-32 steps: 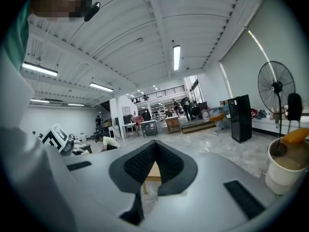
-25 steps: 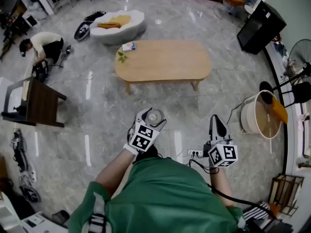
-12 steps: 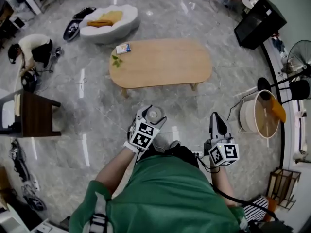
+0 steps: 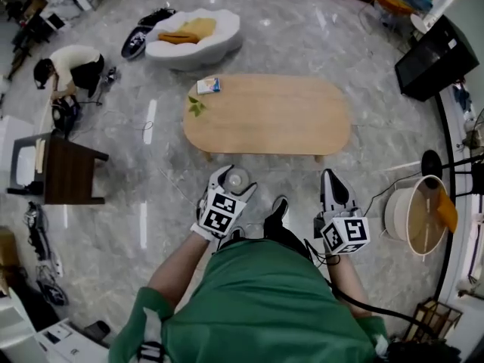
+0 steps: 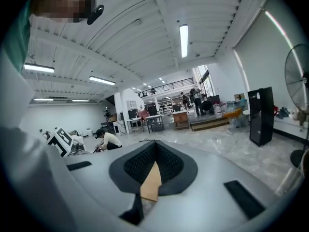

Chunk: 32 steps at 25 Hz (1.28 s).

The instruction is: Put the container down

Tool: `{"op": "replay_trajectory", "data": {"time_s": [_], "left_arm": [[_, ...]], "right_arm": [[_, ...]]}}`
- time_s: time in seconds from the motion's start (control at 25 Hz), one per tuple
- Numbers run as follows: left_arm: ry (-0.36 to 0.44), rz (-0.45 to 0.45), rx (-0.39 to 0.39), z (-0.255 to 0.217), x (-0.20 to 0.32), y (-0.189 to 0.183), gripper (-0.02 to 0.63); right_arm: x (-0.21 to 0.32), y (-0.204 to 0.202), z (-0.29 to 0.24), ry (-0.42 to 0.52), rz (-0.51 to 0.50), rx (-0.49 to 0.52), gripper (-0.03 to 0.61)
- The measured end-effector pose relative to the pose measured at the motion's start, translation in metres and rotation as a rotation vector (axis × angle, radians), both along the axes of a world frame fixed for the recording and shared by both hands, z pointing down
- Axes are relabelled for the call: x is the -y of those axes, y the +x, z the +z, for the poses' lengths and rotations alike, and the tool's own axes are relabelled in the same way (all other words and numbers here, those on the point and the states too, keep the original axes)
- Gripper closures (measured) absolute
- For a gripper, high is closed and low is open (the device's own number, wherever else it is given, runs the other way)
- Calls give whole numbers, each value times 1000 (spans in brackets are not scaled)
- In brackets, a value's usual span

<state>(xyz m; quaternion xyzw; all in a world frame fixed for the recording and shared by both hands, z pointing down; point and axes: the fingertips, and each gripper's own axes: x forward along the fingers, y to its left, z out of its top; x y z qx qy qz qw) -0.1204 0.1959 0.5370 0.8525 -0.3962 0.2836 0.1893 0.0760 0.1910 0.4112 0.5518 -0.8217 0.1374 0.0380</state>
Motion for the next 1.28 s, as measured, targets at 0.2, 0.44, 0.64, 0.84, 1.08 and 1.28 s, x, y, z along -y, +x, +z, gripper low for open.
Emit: {"op": "replay_trajectory", "data": {"time_s": [0.2,0.44,0.64,0.84,1.08,1.28], "left_arm": [[19,-72,40,-13,55,25,271],[26,-138,64,-13,107,52,272],[19,-147,78,-8,137,67,272],[13,-124,96,4,177,70,271],[-15,-73,87,36,238,74,271],[-3,17,105,66,299,75,272]], "right_arm": [[67,14,0,3,-118,35,557],[127,35,12,-17,-197,39,557],[162,50,16,-15,-207,28,557],[199,50,19,-6,-202,28,557],[252,47,26,-8,-170,0,557],[304,40,37,-38,-130,-35,557]]}}
